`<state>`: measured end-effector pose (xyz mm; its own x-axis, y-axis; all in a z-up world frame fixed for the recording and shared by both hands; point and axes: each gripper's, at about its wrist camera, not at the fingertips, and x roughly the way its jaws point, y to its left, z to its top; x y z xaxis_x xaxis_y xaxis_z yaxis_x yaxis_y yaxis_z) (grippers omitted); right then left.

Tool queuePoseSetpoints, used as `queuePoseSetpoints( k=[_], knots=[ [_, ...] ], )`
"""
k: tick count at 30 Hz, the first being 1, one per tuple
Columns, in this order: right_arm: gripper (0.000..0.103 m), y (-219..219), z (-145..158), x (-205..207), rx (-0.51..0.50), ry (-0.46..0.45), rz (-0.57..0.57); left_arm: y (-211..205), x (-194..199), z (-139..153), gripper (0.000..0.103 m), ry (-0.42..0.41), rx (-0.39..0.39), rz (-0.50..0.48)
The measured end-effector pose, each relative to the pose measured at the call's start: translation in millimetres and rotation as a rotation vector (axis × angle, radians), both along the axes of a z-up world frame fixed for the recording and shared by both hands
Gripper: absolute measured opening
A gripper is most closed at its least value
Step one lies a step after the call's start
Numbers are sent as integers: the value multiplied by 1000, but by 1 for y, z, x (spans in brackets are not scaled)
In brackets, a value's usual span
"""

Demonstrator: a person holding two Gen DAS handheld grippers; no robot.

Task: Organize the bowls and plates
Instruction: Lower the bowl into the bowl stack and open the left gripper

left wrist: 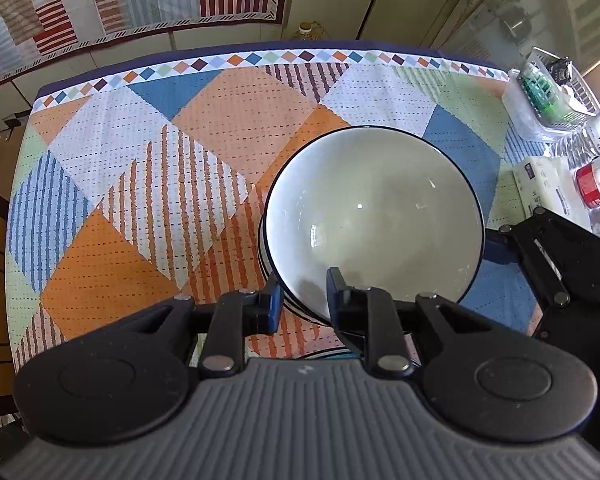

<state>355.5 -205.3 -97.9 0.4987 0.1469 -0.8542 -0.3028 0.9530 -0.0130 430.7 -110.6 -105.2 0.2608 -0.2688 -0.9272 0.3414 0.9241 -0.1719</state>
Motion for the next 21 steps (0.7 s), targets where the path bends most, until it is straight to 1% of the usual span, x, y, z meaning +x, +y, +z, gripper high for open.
queuePoseSetpoints(
  k=[4, 6, 8, 10, 14, 16, 17, 18, 21],
  knots=[
    [91, -1, -6, 6, -8, 21, 4, -1, 3, -6, 20, 4, 12, 18],
    [91, 0, -8, 9, -9, 32, 8, 0, 4, -8, 21, -7, 23, 24],
    [96, 3, -9, 11, -29, 21, 19, 1, 5, -11, 22, -14, 45, 33],
    [100, 8, -11, 12, -60, 11, 33, 3, 4, -13, 22, -19, 28, 34],
    [100, 11, -11, 7, -93, -18, 48, 10, 1, -13, 22, -37, -8, 38],
    [100, 10, -8, 0, -115, -52, 55, 18, -1, -9, 22, -45, -46, 55],
    [100, 8, -6, -5, -113, -69, 57, 21, -3, -5, 22, -51, -64, 58],
    [100, 5, -3, -11, -96, -86, 63, 24, -4, -2, 25, -61, -81, 57],
    [101, -5, 7, -28, -35, -131, 93, 34, -11, 13, 28, -96, -128, 54]
  ],
)
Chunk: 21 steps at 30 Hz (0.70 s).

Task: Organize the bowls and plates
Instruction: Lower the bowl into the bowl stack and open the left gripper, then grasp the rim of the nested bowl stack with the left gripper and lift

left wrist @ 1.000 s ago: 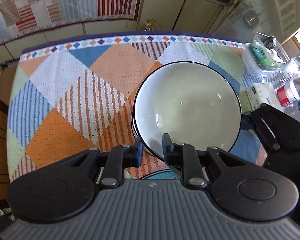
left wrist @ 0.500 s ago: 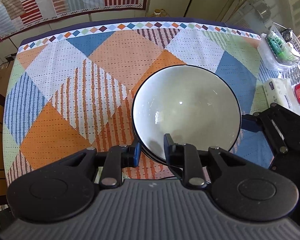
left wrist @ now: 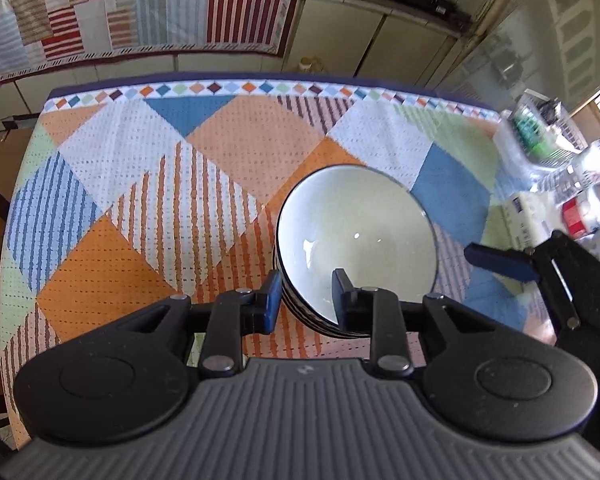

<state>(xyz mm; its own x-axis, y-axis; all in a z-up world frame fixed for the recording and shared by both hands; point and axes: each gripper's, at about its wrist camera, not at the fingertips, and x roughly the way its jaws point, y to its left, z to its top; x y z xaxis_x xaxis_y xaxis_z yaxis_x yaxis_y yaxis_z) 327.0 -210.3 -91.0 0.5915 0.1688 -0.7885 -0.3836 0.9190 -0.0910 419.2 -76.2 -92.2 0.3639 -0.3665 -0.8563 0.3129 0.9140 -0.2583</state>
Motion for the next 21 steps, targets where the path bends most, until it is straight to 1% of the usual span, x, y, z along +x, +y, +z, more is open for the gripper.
queuePoseSetpoints(
  k=[5, 6, 8, 9, 11, 12, 14, 16, 18, 21],
  knots=[
    [101, -26, 6, -33, 106, -84, -20, 21, -14, 20, 36, -70, -74, 1],
    [101, -32, 5, -38, 126, -99, -37, 26, -17, 22, 39, -85, -91, 7],
    [101, -44, 0, -46, 178, -112, -95, 34, -21, 22, 41, -104, -120, 15],
    [101, -51, -4, -46, 214, -82, -120, 37, -22, 20, 42, -110, -131, 21],
    [101, -59, -13, -43, 272, 13, -126, 42, -23, 15, 46, -112, -155, 26],
    [101, -60, -17, -42, 278, 38, -135, 44, -23, 11, 48, -106, -169, 31],
    [101, -63, -25, -41, 280, 41, -180, 47, -21, 3, 52, -94, -198, 42],
    [101, -66, -33, -37, 330, 73, -203, 45, -18, -6, 55, -86, -214, 59],
    [101, -67, -41, -32, 384, 83, -227, 41, -13, -16, 57, -68, -224, 63],
    [101, -63, -51, -20, 420, 99, -247, 37, -4, -31, 58, -33, -229, 66]
  ],
)
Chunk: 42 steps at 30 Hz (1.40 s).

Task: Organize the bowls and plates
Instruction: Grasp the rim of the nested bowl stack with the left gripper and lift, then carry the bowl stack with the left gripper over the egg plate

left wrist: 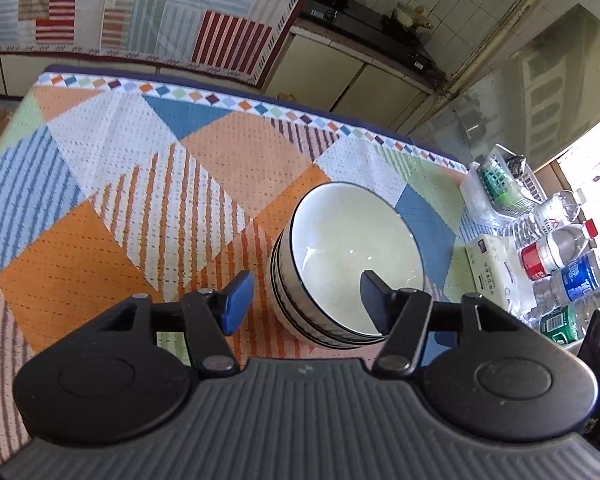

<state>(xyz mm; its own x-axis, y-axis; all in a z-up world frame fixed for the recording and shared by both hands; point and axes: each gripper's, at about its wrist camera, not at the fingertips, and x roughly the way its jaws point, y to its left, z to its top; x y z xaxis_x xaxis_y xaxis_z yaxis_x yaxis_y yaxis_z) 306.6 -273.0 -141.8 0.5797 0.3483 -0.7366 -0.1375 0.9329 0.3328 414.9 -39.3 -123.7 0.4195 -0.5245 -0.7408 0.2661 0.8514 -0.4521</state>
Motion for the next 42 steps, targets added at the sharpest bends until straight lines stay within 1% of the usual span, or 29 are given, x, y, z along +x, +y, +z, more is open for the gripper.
queuePoseSetpoints(
  k=[2, 5, 7, 10, 13, 17, 19, 21, 24, 27, 29, 32, 34, 37, 42],
  knots=[
    [101, 4, -6, 10, 12, 13, -5, 0, 5, -8, 59, 16, -11, 12],
    [101, 16, -13, 24, 5, 32, 7, 1, 14, -19, 60, 50, -38, 27],
    [101, 23, -20, 31, -1, 44, 15, 0, 20, -26, 60, 68, -51, 21],
    [101, 31, -31, 37, -26, 56, 19, -3, 28, -36, 61, 85, -48, 8],
    [102, 34, -36, 44, -19, 58, 14, -6, 33, -45, 60, 89, -41, -3],
    [103, 35, -45, 56, -26, 70, 21, -10, 38, -56, 58, 104, -63, -15],
    [103, 37, -48, 61, -7, 83, 31, -13, 39, -60, 50, 108, -64, -19],
    [102, 39, -46, 62, -24, 72, 51, -17, 40, -64, 43, 107, -61, -35],
    [100, 43, -42, 61, -57, 38, 99, -19, 38, -63, 43, 94, -58, -40],
    [100, 42, -41, 61, -60, 30, 120, -20, 37, -62, 42, 87, -48, -61],
    [99, 41, -41, 59, -64, 15, 127, -23, 35, -59, 42, 86, -20, -70],
    [99, 39, -39, 53, -57, -13, 116, -26, 28, -50, 42, 45, 10, -67],
    [99, 37, -36, 50, -39, -45, 108, -27, 25, -40, 42, 22, 22, -74],
    [99, 38, -25, 45, -50, -91, 111, -24, 21, -25, 42, 10, 19, -68],
    [99, 43, 0, 29, -55, -168, 119, -19, -2, 10, 42, -67, 45, -88]
  ],
)
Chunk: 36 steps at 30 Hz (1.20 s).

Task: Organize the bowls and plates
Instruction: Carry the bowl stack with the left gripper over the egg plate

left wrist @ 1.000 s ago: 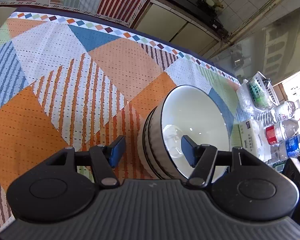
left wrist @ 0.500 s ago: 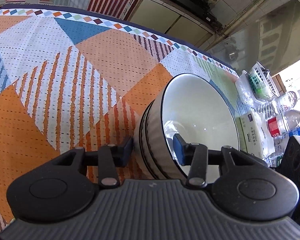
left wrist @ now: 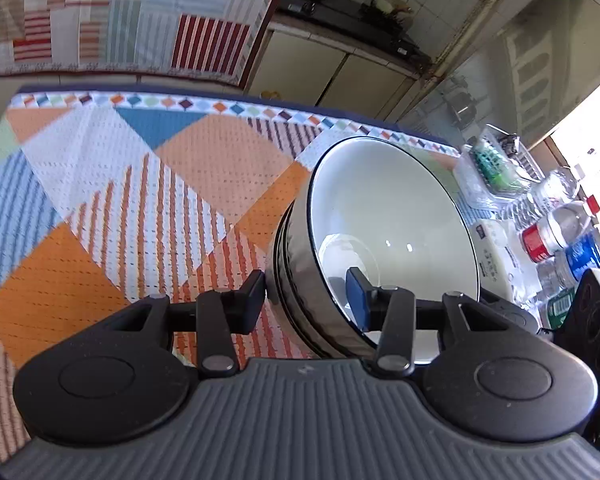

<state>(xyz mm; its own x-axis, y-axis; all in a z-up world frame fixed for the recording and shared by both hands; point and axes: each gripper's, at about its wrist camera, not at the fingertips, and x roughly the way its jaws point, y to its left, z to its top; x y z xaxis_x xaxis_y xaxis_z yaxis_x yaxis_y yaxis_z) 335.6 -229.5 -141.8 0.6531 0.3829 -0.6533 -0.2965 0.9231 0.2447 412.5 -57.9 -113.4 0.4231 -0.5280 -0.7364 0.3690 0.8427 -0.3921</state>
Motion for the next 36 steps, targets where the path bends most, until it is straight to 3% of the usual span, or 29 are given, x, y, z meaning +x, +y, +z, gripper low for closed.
queuePoseSetpoints(
  k=[10, 16, 26, 36],
  knots=[
    [99, 16, 47, -54, -8, -107, 10, 15, -63, 58, 42, -76, 25, -29],
    [99, 22, 58, -96, -3, -123, 5, 21, -108, 73, 42, -85, 56, -64],
    [99, 27, 47, -160, -14, -91, -12, 24, -171, 60, 42, -37, 75, -88],
    [99, 36, 13, -168, -12, -21, 0, 27, -182, 22, 42, 2, 118, -73]
  ],
)
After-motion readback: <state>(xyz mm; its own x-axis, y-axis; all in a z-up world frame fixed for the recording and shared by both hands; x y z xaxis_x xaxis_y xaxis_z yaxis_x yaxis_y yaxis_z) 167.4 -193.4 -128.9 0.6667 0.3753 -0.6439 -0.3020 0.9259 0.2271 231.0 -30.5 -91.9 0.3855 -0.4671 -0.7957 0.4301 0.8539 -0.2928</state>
